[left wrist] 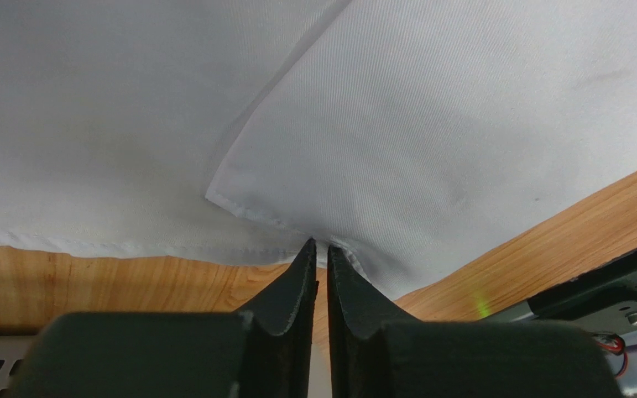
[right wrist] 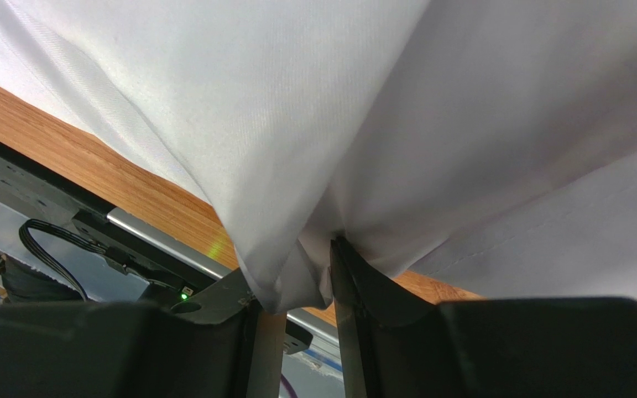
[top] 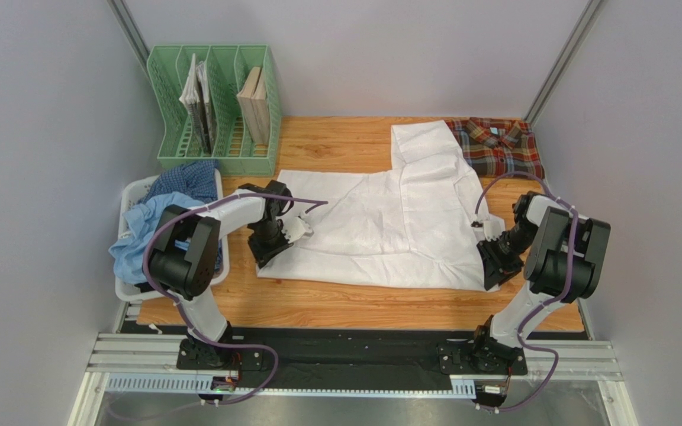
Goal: Fold and stack the long sleeve shirts
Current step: Fold the shirt
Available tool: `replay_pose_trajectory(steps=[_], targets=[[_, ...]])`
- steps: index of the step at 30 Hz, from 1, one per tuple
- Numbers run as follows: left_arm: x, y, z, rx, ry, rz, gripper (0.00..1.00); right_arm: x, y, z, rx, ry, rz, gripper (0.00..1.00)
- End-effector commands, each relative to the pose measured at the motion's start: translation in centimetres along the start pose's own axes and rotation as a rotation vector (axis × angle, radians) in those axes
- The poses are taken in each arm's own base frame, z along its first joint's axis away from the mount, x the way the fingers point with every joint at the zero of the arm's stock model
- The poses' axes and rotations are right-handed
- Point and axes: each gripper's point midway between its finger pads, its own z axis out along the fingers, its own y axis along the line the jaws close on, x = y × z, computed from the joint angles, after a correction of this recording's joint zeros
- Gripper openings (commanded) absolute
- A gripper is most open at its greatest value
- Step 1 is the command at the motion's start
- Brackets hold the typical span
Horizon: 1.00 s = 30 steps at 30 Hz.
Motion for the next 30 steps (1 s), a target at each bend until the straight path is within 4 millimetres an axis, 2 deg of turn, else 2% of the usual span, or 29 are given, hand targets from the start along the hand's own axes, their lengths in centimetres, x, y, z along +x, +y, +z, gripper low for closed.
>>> replay_pose_trajectory(steps=[1, 3, 4, 5, 6, 7, 8, 9, 10, 11, 12, 13, 15, 17, 19, 21, 25, 30], targets=[[1.3, 0.0, 0.1, -0.018, 0.047, 0.027, 0.13, 1.5, -1.5, 0.6, 0.079, 0.08, -0.026, 0.33], [2.0, -0.2, 0.0, -0.015, 0.067, 0.034, 0.12, 2.1, -0.8, -0.1, 0.062, 0.097, -0.048, 0.36], [2.1, -0.3, -0.2, -0.018, 0.066, 0.04, 0.12, 1.6, -0.9, -1.0, 0.064, 0.07, -0.045, 0.37], [2.2, -0.3, -0.5, -0.021, 0.06, 0.047, 0.12, 1.8, -0.1, -1.9, 0.039, 0.071, -0.035, 0.41], [2.5, 0.1, -1.1, -0.05, 0.075, 0.053, 0.12, 1.1, 0.3, -3.0, 0.025, 0.032, -0.032, 0.44], [1.9, 0.5, -2.3, -0.079, 0.042, 0.054, 0.13, 0.8, 0.3, -3.9, 0.023, 0.01, -0.027, 0.47], [1.5, 0.7, -3.2, -0.093, 0.019, 0.052, 0.15, -0.2, 0.2, -5.8, 0.042, -0.026, -0.025, 0.53], [1.3, 0.4, -4.1, -0.086, 0.005, 0.038, 0.16, -0.9, 0.3, -6.6, 0.043, -0.06, -0.027, 0.55], [0.2, 1.0, -5.9, -0.12, -0.047, 0.032, 0.18, -1.4, 0.5, -7.6, 0.061, -0.097, -0.024, 0.56], [-0.5, 0.9, -6.6, -0.113, -0.076, 0.024, 0.25, -2.6, 0.3, -8.9, 0.087, -0.146, -0.029, 0.56], [-1.0, 0.6, -7.3, -0.099, -0.104, 0.015, 0.3, -3.4, 0.9, -9.4, 0.07, -0.19, -0.032, 0.56], [-2.0, 0.8, -8.3, -0.103, -0.143, 0.01, 0.38, -4.0, 1.3, -9.8, 0.067, -0.205, -0.045, 0.56], [-3.1, -0.1, -8.6, -0.057, -0.18, 0.026, 0.45, -4.7, 2.2, -9.7, 0.047, -0.216, -0.047, 0.54], [-3.7, -0.4, -8.2, -0.039, -0.174, 0.033, 0.47, -5.3, 2.9, -8.9, 0.035, -0.205, -0.072, 0.51], [-4.3, -1.1, -7.3, -0.011, -0.17, 0.045, 0.47, -5.5, 3.3, -7.5, 0.031, -0.192, -0.094, 0.49], [-4.9, -1.5, -6.5, 0.004, -0.182, 0.054, 0.48, -4.9, 3.3, -6.1, 0.025, -0.155, -0.095, 0.47], [-4.9, -1.2, -4.6, -0.003, -0.163, 0.077, 0.5, -5.2, 1.9, -4.2, 0.076, -0.14, -0.108, 0.47], [-4.4, -0.1, -2.7, -0.049, -0.135, 0.106, 0.54, -4.6, 0.6, -2.8, 0.121, -0.108, -0.099, 0.48]])
